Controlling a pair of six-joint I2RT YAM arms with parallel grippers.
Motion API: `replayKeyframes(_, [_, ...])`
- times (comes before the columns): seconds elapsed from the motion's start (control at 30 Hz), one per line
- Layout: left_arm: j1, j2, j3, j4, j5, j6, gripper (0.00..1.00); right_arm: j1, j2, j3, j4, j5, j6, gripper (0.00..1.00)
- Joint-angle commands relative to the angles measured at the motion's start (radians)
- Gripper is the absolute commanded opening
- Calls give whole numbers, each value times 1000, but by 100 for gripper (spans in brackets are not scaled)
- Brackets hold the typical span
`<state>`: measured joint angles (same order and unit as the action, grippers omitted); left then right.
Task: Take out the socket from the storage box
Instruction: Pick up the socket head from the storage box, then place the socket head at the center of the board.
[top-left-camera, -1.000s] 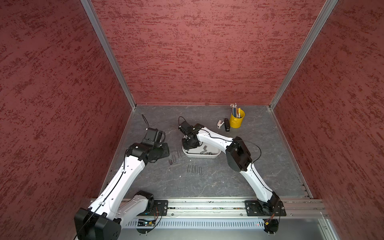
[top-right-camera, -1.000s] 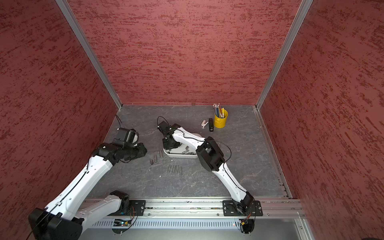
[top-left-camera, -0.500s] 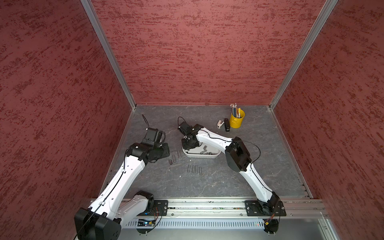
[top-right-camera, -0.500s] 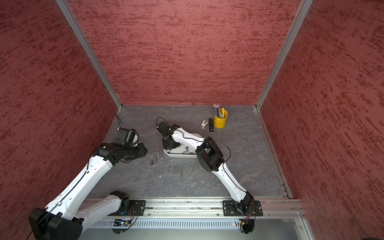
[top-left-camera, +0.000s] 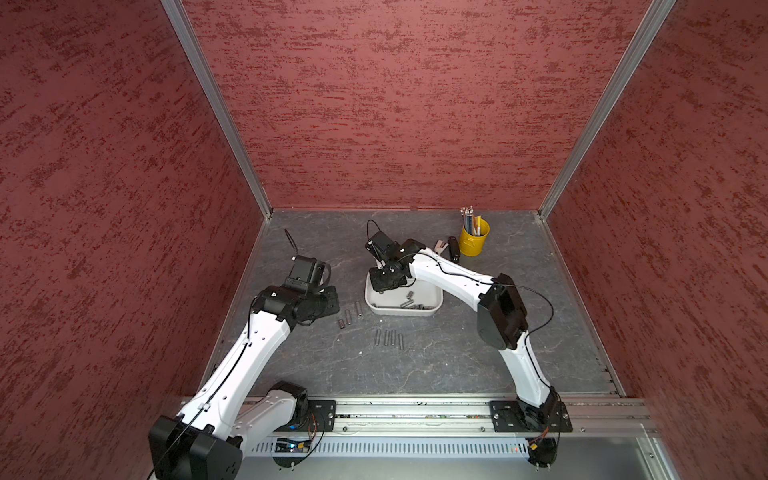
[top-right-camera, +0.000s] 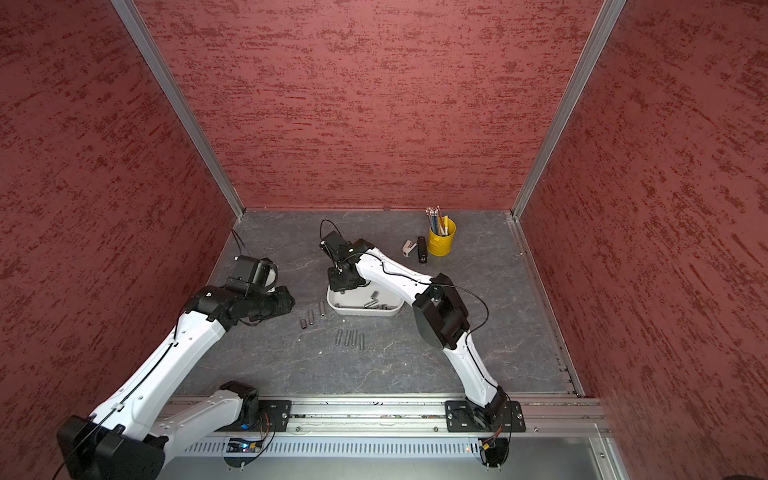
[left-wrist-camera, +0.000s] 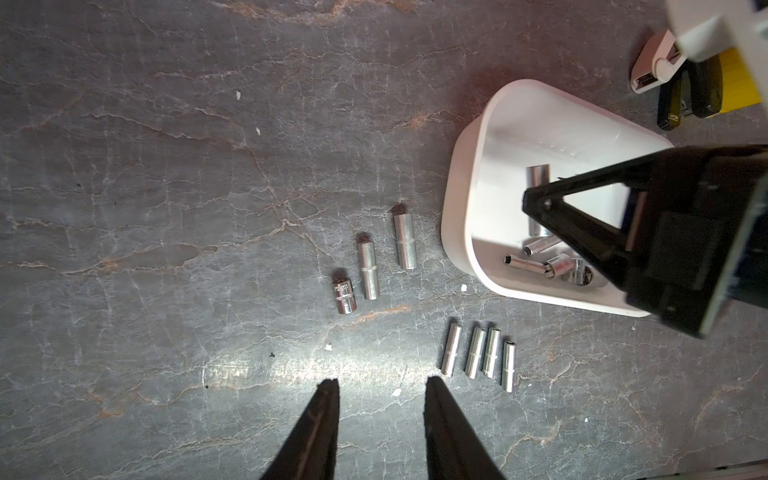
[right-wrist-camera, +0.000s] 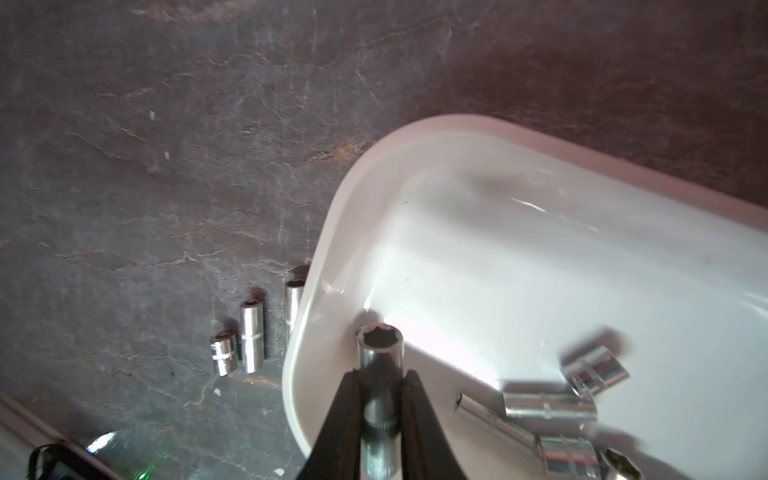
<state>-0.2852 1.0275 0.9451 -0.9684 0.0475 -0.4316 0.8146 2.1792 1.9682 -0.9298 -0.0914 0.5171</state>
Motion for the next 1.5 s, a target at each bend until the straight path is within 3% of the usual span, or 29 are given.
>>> replayKeyframes(0.0, [4, -7, -10, 18, 5, 14, 37, -29, -87, -55, 37, -60, 14, 12])
replayKeyframes(0.23, [-1, -5, -11, 19, 10, 14, 37, -67, -235, -199, 81, -145, 51, 12])
replayKeyframes(0.53, [-6, -3, -14, 21, 14, 13, 37, -75, -460, -541, 223, -247, 152, 12])
replayKeyframes(0.77, [-19, -6, -16, 20, 8, 10, 38, -112, -664, -825, 219, -119, 134, 12])
replayKeyframes(0.97, [-25, -5, -11, 17, 0, 10, 38, -282, -795, -983, 174, 2, 47, 12])
replayKeyframes(1.23, [-29, -2, -12, 17, -2, 10, 38, -551, -730, -1013, 240, 42, -67, 12])
replayKeyframes(1.47, [-33, -2, -13, 13, -9, 8, 38, -646, -548, -938, 265, 60, -124, 13])
